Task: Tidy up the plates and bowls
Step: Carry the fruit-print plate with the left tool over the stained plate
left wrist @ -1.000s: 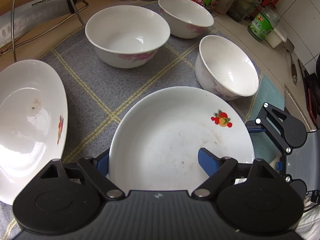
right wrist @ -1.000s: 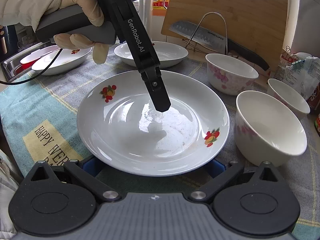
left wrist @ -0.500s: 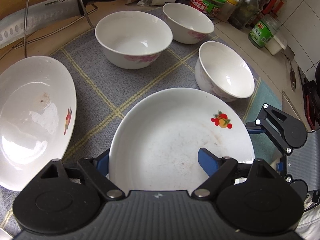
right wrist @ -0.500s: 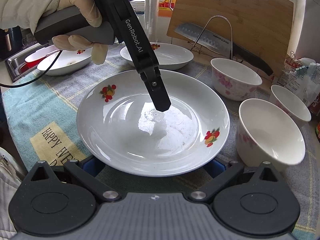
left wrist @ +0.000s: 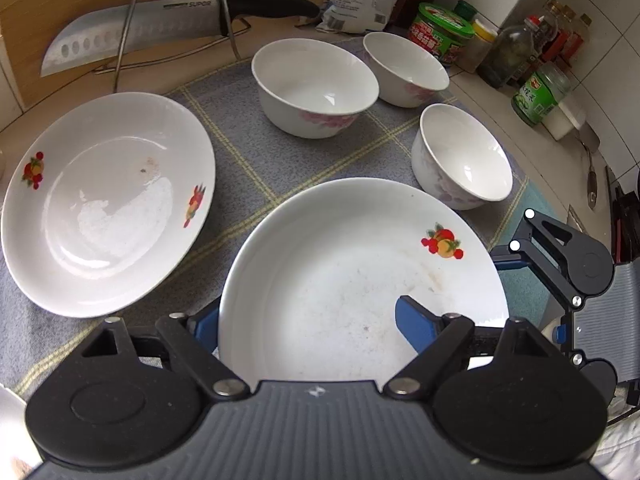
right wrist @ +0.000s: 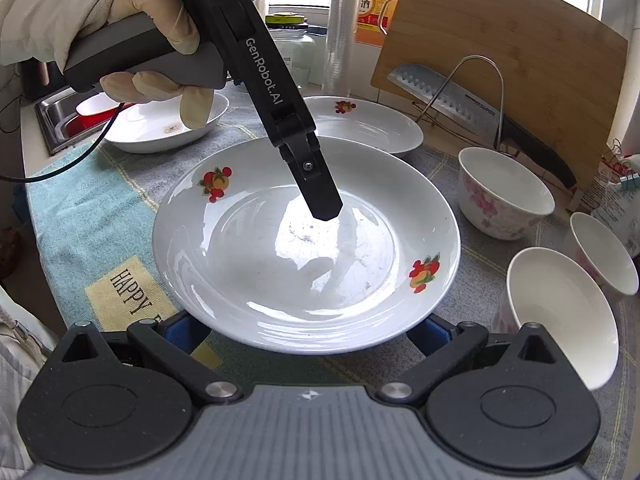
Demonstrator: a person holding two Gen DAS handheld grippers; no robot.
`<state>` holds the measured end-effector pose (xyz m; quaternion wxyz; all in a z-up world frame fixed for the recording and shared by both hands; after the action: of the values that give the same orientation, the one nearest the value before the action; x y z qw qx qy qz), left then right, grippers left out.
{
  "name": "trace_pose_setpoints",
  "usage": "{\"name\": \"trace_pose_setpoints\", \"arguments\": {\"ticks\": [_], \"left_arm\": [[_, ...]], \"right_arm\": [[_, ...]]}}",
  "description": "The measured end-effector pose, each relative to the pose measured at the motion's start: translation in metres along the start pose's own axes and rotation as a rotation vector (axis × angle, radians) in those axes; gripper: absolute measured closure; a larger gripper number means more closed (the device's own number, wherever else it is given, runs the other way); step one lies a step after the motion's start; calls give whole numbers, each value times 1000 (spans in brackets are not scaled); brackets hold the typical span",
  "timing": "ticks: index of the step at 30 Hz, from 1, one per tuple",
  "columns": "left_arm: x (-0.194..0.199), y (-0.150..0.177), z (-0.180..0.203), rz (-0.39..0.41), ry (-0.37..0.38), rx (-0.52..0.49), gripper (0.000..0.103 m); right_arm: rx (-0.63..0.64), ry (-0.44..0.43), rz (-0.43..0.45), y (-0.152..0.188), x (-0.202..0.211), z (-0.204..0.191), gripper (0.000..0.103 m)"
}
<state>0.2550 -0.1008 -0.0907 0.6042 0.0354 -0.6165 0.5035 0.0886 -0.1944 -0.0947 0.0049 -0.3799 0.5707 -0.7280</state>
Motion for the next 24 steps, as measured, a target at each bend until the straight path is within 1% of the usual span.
{"name": "trace_pose_setpoints", "arguments": {"ticks": [7, 18, 24], "left_arm": [[23, 10, -17, 34, -46, 42, 17], [65, 33, -47, 86, -123, 126, 17], [86, 43, -66, 111, -164, 166, 17]], "right_arm": [[27, -57, 12, -15, -11, -12, 0], [98, -150, 32, -40, -31, -42, 0], [136, -198, 43, -53, -48, -51, 0]]}}
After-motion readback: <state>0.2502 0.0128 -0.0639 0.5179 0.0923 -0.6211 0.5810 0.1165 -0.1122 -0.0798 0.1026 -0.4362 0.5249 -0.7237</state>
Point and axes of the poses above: each gripper's, at about its wrist camera, not at the fingertips, and x roughly against the way its jaws point, z to its right, y to its underside, the point moved 4 cm from there along -x, roughly the way its jaws point, and after that the axes turned 13 degrees about z, right-handed, at the moved point
